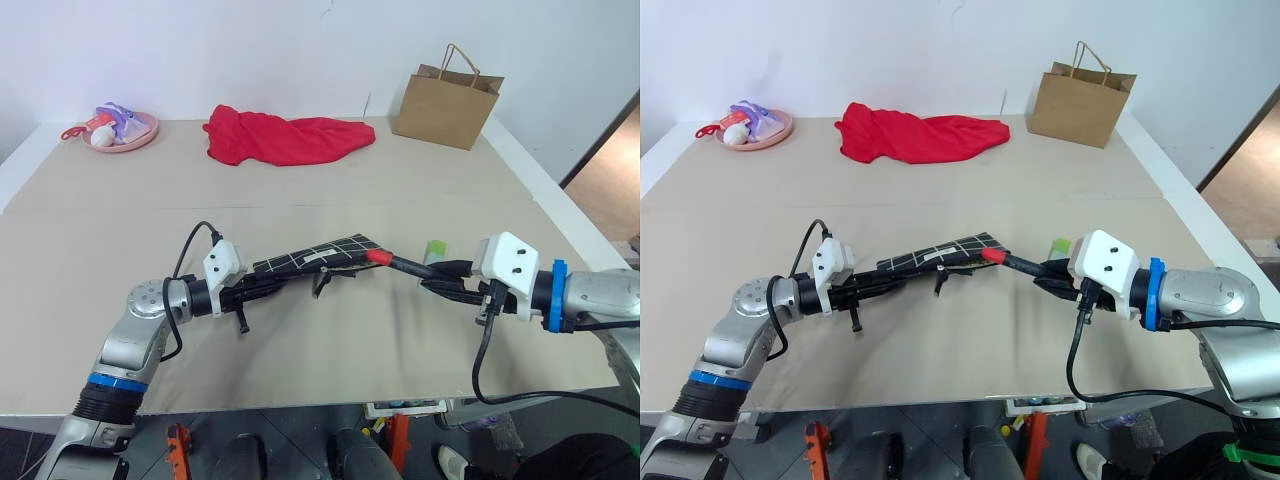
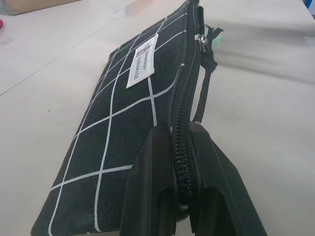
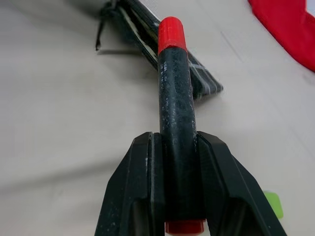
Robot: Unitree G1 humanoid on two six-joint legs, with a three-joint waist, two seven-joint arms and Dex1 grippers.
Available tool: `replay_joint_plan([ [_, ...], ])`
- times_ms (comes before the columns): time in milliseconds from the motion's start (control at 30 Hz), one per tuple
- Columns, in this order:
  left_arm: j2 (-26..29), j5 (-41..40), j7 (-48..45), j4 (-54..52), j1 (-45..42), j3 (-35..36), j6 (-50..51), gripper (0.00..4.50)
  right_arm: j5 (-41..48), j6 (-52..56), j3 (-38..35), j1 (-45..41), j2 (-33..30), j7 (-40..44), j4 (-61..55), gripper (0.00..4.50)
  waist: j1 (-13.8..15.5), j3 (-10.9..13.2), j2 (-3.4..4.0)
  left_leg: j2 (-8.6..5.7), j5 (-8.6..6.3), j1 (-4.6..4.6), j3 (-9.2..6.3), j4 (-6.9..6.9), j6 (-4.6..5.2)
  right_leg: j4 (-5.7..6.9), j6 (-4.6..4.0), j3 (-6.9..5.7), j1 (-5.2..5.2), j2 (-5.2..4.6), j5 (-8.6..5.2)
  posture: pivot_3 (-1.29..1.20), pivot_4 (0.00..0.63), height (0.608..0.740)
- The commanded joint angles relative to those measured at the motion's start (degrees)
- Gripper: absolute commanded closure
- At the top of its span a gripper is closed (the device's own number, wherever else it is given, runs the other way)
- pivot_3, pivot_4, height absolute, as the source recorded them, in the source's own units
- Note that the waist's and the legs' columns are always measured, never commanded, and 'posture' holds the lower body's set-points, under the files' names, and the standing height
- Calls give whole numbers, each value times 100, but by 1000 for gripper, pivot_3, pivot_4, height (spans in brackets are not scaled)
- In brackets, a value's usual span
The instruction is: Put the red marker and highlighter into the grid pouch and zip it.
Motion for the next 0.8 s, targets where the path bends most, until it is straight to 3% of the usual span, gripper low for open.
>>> replay_joint_plan([
  [33, 18, -42, -34, -109, -108, 12, -11, 4500, -142, -152, 56, -245, -64, -7, -133, 3828, 7, 0, 0, 0, 2, 0, -2, 0, 0, 0, -1, -1, 0, 0, 2, 0, 150, 740],
  [467, 0, -60, -10, -241, -30, -29, 19, 4500, -420, -470, -56, 85, -223, 253, 74, 3828, 16, 0, 0, -1, 1, -5, -2, -4, -1, 0, 4, -2, -1, -1, -8, 0, 150, 740],
  [800, -20, -49, -11, -208, -51, -25, -5, 4500, -660, -677, 181, -184, -152, 235, 481, 3828, 16, 0, 0, -1, 2, -3, -1, 0, -2, 0, 2, -1, 0, -1, -2, 0, 150, 740],
])
